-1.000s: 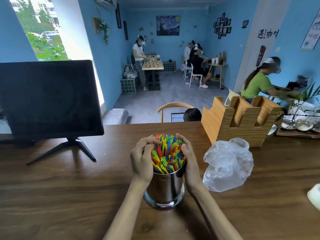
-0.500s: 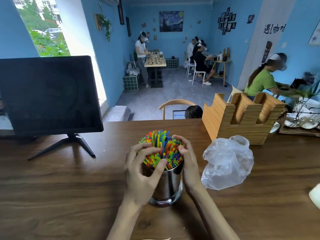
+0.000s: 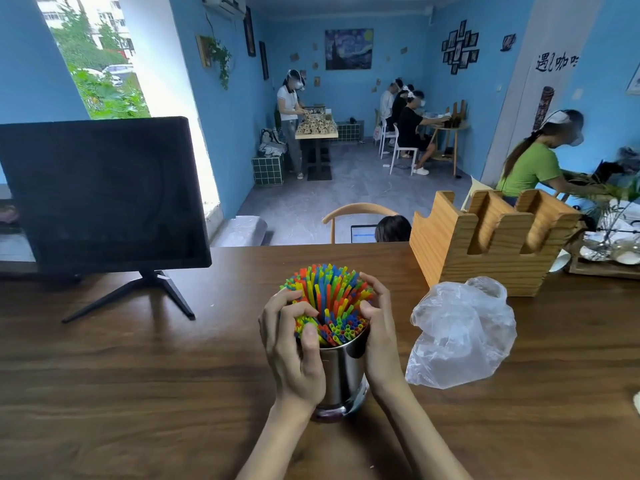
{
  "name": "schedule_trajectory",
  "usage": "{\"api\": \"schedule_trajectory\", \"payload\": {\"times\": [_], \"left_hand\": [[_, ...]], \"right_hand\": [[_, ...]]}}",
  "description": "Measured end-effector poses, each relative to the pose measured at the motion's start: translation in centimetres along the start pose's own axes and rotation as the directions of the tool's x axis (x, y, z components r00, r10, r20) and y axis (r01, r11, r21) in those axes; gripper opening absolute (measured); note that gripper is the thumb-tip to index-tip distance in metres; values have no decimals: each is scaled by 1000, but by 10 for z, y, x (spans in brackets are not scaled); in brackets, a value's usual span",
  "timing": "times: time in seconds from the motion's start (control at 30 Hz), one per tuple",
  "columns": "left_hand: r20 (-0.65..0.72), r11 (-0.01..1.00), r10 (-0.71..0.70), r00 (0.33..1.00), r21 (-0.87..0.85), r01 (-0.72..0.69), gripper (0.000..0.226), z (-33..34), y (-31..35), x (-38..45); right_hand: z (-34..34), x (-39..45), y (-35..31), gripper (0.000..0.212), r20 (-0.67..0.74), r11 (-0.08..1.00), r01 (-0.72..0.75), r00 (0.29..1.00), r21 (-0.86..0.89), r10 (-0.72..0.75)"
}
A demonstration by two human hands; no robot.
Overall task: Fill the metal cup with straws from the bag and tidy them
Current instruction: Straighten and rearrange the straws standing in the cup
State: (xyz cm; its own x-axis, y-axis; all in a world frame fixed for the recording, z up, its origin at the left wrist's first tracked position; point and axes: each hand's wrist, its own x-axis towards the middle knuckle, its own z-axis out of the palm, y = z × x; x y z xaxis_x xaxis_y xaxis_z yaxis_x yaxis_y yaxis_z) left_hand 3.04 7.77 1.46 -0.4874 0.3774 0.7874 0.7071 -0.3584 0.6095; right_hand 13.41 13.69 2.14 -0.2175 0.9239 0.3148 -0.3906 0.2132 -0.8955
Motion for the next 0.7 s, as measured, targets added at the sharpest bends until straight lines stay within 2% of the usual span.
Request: {"api": "schedule_trajectory", "payload": {"times": [0.13, 0.23, 0.43, 0.57, 0.7], "left_hand": [[-19, 999, 36, 999, 1, -36, 31, 0, -5, -1], [-18, 999, 37, 999, -7, -37, 33, -1, -8, 1], [9, 1000, 19, 1000, -9, -19, 33, -3, -8, 3], [19, 1000, 13, 1000, -8, -13, 33, -4, -9, 2], [20, 1000, 17, 1000, -12, -17, 42, -4, -9, 3]], "right_hand": [[-6, 9, -3, 45, 62, 998, -64, 996, -4, 64], [-12, 27, -13, 47, 114, 987, -115, 985, -114, 128], [-14, 67, -34, 36, 153, 927, -180, 958, -328, 241], [-25, 70, -34, 25, 120, 929, -226, 955, -294, 270], [-37, 59, -33, 24, 175, 939, -243, 941, -243, 289]]}}
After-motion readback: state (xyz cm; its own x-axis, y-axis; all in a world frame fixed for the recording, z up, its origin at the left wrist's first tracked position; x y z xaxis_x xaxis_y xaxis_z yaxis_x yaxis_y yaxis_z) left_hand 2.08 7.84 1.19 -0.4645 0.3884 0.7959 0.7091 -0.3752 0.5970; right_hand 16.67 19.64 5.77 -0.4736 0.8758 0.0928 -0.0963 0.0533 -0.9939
